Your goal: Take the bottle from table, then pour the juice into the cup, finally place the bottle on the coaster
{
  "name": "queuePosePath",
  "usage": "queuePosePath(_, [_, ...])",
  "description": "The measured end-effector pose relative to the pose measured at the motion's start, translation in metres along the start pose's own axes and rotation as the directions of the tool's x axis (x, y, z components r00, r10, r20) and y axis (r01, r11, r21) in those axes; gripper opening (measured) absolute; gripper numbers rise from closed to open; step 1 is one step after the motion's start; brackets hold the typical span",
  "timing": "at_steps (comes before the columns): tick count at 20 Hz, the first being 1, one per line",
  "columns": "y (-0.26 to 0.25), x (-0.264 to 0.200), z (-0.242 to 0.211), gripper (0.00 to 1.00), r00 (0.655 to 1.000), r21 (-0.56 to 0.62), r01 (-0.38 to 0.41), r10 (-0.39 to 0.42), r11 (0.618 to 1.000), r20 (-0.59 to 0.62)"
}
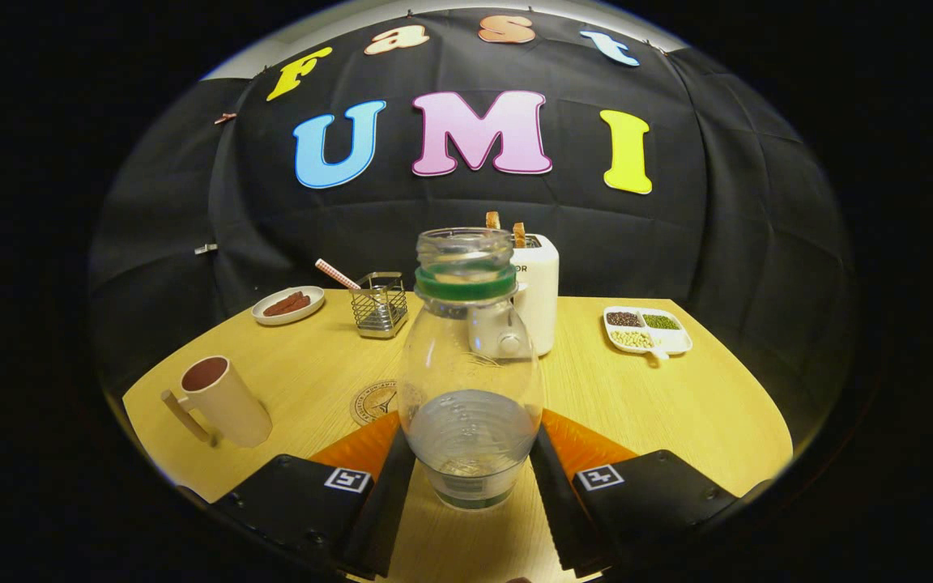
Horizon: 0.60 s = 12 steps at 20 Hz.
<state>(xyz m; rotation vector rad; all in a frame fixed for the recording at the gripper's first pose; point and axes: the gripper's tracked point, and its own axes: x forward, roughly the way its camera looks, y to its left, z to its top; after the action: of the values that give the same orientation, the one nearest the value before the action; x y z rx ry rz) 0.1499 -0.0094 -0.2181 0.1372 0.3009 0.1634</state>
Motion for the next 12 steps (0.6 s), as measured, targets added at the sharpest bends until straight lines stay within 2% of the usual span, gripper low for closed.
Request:
queuePosePath(6, [0.008,-0.011,0.016,0.72,0.999,-0.054,-0.031,0.030,0.998,-0.017])
queuePosePath(12, [0.022,-0.025,0.056,0.72,0.999,-0.182,-0.031,0.032,0.983,0.008])
